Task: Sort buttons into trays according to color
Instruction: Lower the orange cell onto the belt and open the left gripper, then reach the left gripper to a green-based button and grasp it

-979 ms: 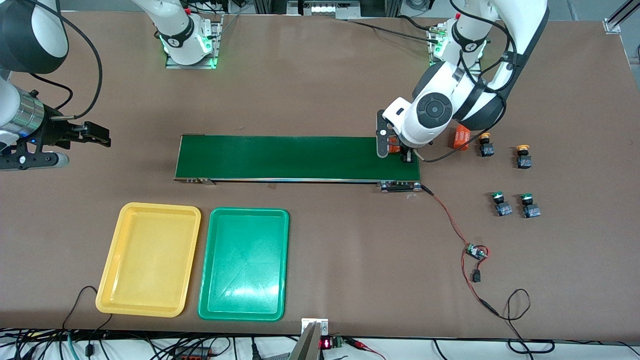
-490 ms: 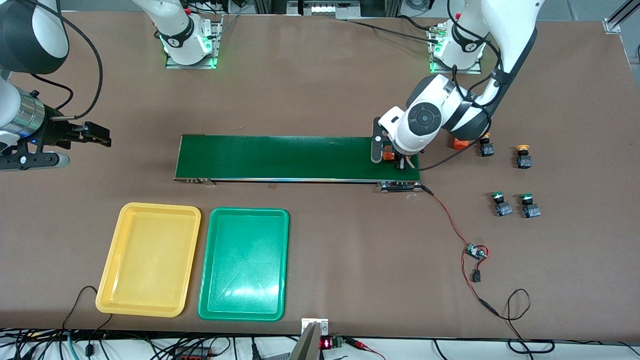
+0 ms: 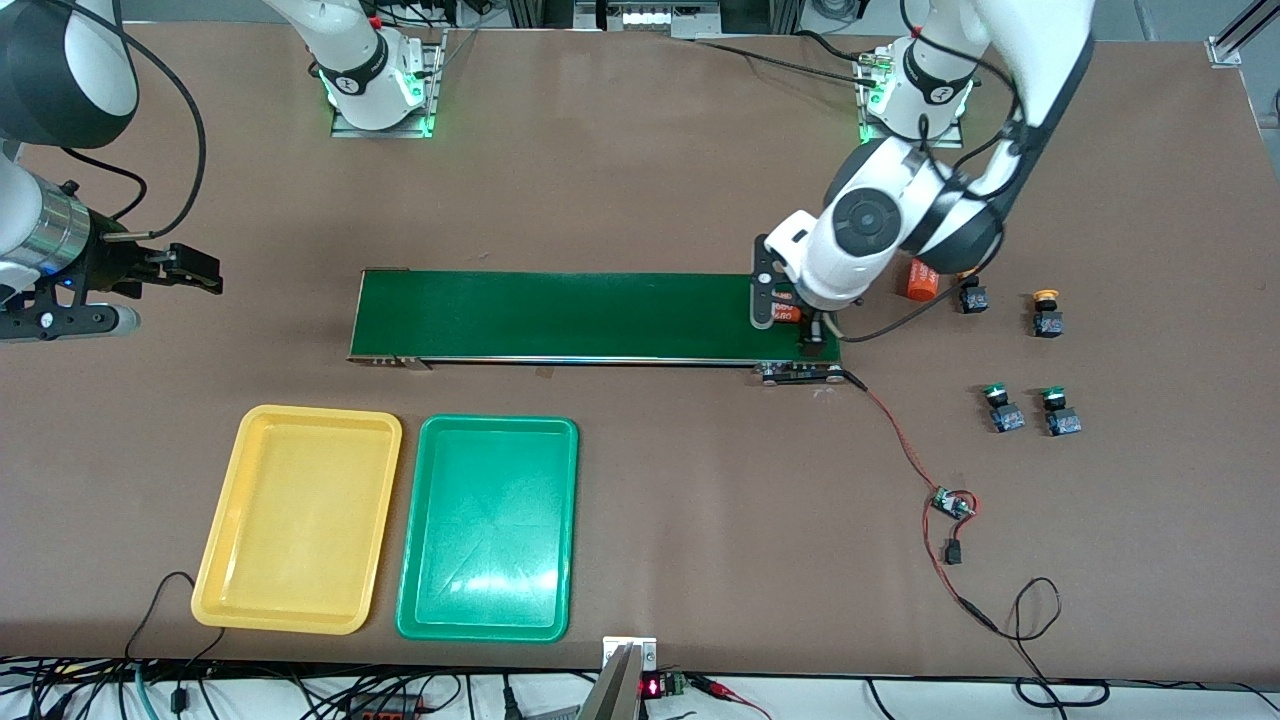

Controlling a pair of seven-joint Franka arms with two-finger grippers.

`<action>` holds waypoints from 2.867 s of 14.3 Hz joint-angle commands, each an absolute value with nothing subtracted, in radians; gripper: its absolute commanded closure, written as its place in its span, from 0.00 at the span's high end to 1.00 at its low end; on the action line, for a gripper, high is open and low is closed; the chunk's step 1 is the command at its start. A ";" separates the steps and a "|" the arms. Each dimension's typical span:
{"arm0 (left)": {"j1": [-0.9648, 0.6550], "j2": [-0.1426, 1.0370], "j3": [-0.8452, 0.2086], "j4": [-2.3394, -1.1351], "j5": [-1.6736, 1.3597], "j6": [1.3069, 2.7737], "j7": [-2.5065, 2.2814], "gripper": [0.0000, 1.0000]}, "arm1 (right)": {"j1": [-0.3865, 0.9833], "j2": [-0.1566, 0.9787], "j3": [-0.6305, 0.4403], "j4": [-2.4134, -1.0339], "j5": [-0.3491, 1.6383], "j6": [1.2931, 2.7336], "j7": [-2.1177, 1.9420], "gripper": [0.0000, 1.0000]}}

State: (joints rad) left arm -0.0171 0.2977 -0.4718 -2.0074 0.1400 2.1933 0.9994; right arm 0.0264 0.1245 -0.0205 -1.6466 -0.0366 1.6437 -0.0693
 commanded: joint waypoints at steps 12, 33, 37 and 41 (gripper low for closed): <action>0.250 0.317 -0.282 -2.005 0.146 2.174 0.258 1.00 | 0.023 0.135 -0.021 -1.628 0.014 1.646 -0.054 1.00; 0.265 0.615 -0.146 -1.871 0.083 2.463 -0.049 0.94 | 0.023 0.135 -0.023 -1.629 0.031 1.652 -0.026 1.00; 0.265 0.609 -0.144 -1.893 0.084 2.480 -0.049 0.29 | 0.026 0.133 -0.021 -1.628 0.031 1.652 -0.026 1.00; 0.265 0.585 -0.146 -1.901 0.084 2.468 -0.014 0.00 | 0.026 0.133 -0.021 -1.629 0.031 1.651 -0.026 1.00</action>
